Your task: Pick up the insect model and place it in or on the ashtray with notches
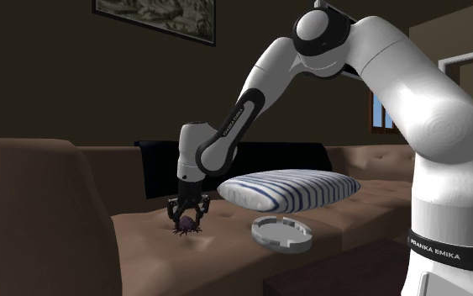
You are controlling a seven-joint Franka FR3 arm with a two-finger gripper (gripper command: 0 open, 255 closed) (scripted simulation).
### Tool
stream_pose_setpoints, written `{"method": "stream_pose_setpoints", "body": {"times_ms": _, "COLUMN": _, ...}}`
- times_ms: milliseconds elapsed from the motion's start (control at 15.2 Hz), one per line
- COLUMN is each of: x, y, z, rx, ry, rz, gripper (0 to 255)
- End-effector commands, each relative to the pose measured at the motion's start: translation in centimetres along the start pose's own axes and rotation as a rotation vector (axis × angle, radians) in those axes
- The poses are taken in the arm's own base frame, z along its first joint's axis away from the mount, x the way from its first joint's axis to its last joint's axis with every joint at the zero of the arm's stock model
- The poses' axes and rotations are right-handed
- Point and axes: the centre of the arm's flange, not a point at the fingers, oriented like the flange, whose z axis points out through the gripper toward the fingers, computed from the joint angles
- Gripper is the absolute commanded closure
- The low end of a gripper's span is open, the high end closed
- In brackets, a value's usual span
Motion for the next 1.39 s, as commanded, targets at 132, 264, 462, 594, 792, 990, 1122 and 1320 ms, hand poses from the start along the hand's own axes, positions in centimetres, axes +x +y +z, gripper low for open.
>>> {"method": "stream_pose_setpoints", "body": {"times_ms": 132, "x": 0.1, "y": 0.0, "z": -0.5, "rx": 0.000, "ry": 0.000, "rz": 0.000, "gripper": 255}}
{"method": "stream_pose_setpoints", "body": {"times_ms": 264, "x": 0.4, "y": 0.0, "z": -1.6, "rx": 0.000, "ry": 0.000, "rz": 0.000, "gripper": 255}}
{"method": "stream_pose_setpoints", "body": {"times_ms": 462, "x": 0.7, "y": 0.0, "z": -3.1, "rx": 0.000, "ry": 0.000, "rz": 0.000, "gripper": 255}}
{"method": "stream_pose_setpoints", "body": {"times_ms": 594, "x": 0.9, "y": 0.0, "z": -4.1, "rx": 0.000, "ry": 0.000, "rz": 0.000, "gripper": 255}}
{"method": "stream_pose_setpoints", "body": {"times_ms": 792, "x": 1.3, "y": 0.0, "z": -5.7, "rx": 0.000, "ry": 0.000, "rz": 0.000, "gripper": 255}}
{"method": "stream_pose_setpoints", "body": {"times_ms": 990, "x": 1.6, "y": 0.0, "z": -7.2, "rx": 0.000, "ry": 0.000, "rz": 0.000, "gripper": 255}}
{"method": "stream_pose_setpoints", "body": {"times_ms": 1122, "x": 1.9, "y": 0.0, "z": -8.2, "rx": 0.000, "ry": 0.000, "rz": 0.000, "gripper": 255}}
{"method": "stream_pose_setpoints", "body": {"times_ms": 1320, "x": 2.2, "y": 0.0, "z": -9.8, "rx": 0.000, "ry": 0.000, "rz": 0.000, "gripper": 255}}
